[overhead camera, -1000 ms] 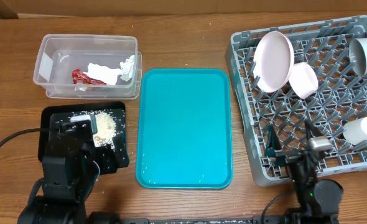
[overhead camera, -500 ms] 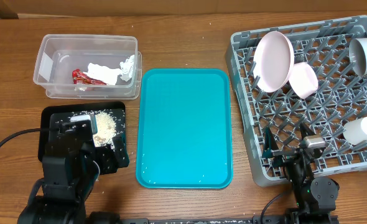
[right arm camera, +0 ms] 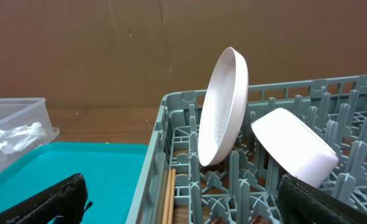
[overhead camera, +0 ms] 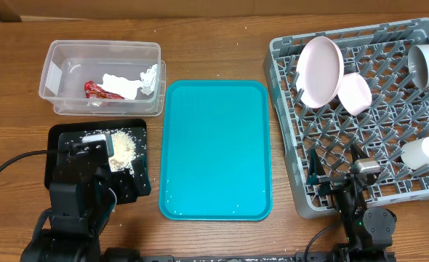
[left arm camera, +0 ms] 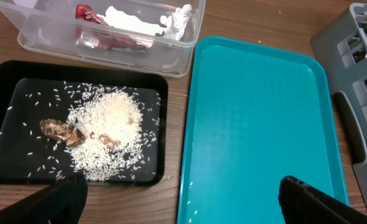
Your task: Sort waste into correct bins and load items into the dishwasher
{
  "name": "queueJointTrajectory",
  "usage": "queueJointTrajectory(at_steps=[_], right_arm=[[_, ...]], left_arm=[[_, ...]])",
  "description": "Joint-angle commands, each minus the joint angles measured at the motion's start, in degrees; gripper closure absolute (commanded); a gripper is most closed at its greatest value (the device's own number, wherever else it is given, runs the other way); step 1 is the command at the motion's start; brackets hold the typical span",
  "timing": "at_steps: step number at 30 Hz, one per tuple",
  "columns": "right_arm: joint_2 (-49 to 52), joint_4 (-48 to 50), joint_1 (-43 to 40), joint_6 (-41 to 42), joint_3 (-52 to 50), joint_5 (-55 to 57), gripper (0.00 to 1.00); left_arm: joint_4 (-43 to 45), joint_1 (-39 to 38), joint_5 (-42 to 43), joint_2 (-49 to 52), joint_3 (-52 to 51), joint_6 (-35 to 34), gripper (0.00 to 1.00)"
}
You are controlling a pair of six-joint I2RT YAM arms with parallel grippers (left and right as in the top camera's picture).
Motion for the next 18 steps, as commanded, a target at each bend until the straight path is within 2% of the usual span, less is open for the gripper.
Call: queueJointTrajectory(at_steps=[1, 12, 18], right_arm=[[-0.6, 0.3, 0.4, 0.4, -0.6, 0.2, 0.00], [-0.6, 0.3, 0.4, 0.4, -0.6, 0.2, 0.00], [-0.6, 0.3, 0.4, 0.4, -0.6, 0.2, 0.00]], left_arm=[[0.1, -0.5, -0.7, 0.0, -0.3, -0.8, 0.00], [0.2, -0.5, -0.9, -0.4, -1.0, -0.8, 0.00], [5.2, -0.5, -1.5, -7.4, -11.5, -0.8, 0.00]])
